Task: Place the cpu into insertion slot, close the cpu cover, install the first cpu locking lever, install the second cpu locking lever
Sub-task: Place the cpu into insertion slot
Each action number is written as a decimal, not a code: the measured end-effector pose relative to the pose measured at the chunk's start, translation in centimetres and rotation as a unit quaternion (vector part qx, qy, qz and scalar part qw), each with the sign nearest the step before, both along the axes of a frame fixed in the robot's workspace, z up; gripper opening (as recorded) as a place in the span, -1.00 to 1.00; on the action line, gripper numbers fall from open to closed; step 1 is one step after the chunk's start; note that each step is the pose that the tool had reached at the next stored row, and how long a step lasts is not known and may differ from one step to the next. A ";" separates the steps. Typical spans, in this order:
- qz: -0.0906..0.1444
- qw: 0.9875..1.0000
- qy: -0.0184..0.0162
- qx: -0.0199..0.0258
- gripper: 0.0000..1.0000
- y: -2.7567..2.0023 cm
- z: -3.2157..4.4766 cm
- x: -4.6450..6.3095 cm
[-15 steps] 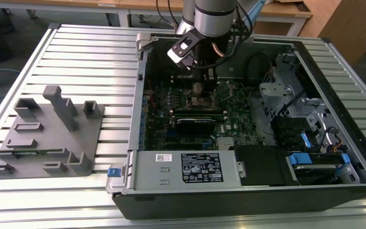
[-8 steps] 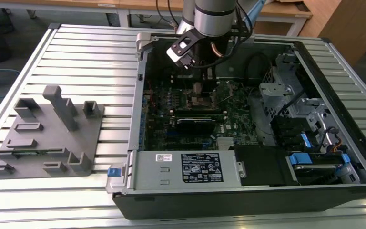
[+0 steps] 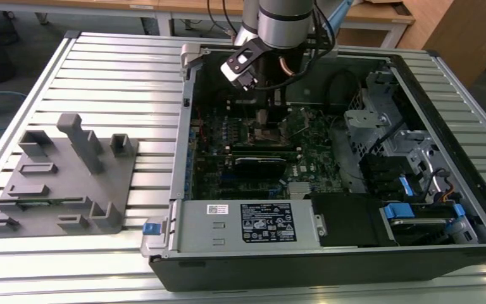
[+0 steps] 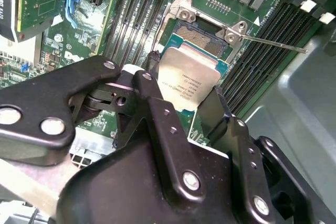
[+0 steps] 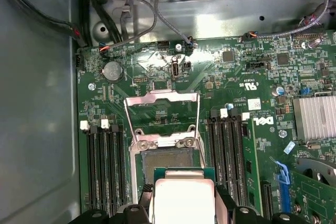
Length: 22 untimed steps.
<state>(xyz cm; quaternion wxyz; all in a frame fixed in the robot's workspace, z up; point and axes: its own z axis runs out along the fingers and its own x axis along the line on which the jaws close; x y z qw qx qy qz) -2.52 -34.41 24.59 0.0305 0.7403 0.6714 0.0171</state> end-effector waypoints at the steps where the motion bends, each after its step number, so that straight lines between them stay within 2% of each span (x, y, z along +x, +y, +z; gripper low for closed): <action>1: 0.000 1.000 0.000 0.000 0.08 0.00 0.00 0.0; 5: 0.003 1.000 0.000 0.000 0.08 0.09 -0.18 0.1; 12: 0.047 0.999 0.000 0.000 0.08 0.10 -0.74 0.2; 16: 0.053 0.999 0.000 0.000 0.08 0.11 -1.45 0.2; 22: 0.054 0.999 0.000 0.000 0.08 0.11 -1.52 0.2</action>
